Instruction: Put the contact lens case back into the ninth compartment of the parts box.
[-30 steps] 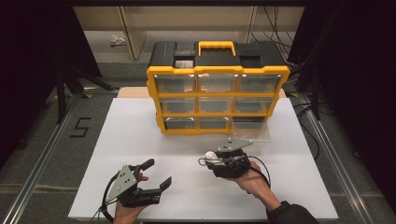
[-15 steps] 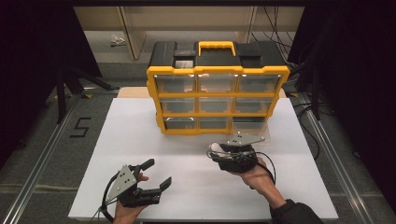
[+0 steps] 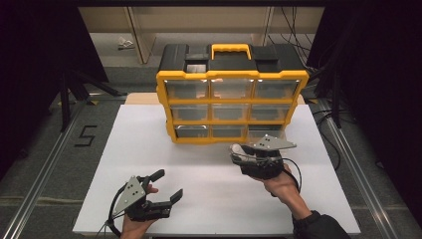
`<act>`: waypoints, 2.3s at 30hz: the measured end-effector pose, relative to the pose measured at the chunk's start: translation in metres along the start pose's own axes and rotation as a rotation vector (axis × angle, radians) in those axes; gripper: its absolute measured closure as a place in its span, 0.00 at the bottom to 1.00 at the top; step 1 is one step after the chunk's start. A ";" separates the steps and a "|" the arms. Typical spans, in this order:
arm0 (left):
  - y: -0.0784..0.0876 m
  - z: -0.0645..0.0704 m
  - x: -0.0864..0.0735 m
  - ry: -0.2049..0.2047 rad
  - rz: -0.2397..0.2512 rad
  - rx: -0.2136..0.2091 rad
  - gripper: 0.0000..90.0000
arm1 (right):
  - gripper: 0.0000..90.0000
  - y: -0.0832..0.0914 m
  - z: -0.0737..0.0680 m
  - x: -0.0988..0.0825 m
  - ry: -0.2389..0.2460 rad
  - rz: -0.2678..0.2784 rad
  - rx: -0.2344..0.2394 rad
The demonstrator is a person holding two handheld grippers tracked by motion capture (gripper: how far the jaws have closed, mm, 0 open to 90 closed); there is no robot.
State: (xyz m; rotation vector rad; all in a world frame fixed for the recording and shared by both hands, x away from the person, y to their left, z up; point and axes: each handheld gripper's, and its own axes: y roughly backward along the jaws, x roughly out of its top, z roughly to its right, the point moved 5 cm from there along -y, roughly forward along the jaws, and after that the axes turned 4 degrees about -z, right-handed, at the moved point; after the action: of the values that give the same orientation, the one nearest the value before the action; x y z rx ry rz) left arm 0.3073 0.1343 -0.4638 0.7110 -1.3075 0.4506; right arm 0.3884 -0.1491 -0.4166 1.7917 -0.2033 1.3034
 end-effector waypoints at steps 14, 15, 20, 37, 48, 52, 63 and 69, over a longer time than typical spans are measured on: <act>0.000 0.000 0.000 -0.001 0.000 -0.003 0.16 | 0.55 0.014 0.020 0.006 -0.040 0.065 -0.042; 0.000 0.000 0.000 -0.002 0.001 -0.003 0.16 | 0.55 0.015 0.022 0.006 -0.046 0.067 -0.044; 0.000 0.000 0.000 -0.003 0.000 -0.003 0.16 | 0.55 0.021 0.033 0.007 -0.073 0.083 -0.065; -0.001 0.001 0.000 -0.003 -0.002 -0.007 0.16 | 0.55 0.030 0.073 0.004 -0.161 0.134 -0.152; -0.001 0.001 0.000 -0.003 -0.003 -0.008 0.16 | 0.55 0.029 0.094 -0.003 -0.209 0.132 -0.195; -0.001 0.001 0.000 -0.003 -0.004 -0.008 0.16 | 0.55 0.030 0.100 -0.005 -0.225 0.131 -0.205; -0.001 0.001 0.000 -0.002 -0.003 -0.008 0.16 | 0.55 0.028 0.106 -0.010 -0.237 0.114 -0.220; -0.001 0.001 0.000 -0.001 -0.003 -0.007 0.16 | 0.55 0.026 0.107 -0.012 -0.243 0.106 -0.225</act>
State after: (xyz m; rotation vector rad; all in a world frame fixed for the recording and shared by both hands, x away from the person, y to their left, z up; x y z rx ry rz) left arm 0.3076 0.1331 -0.4642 0.7079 -1.3083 0.4431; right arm 0.4416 -0.2468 -0.4185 1.7602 -0.5641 1.0846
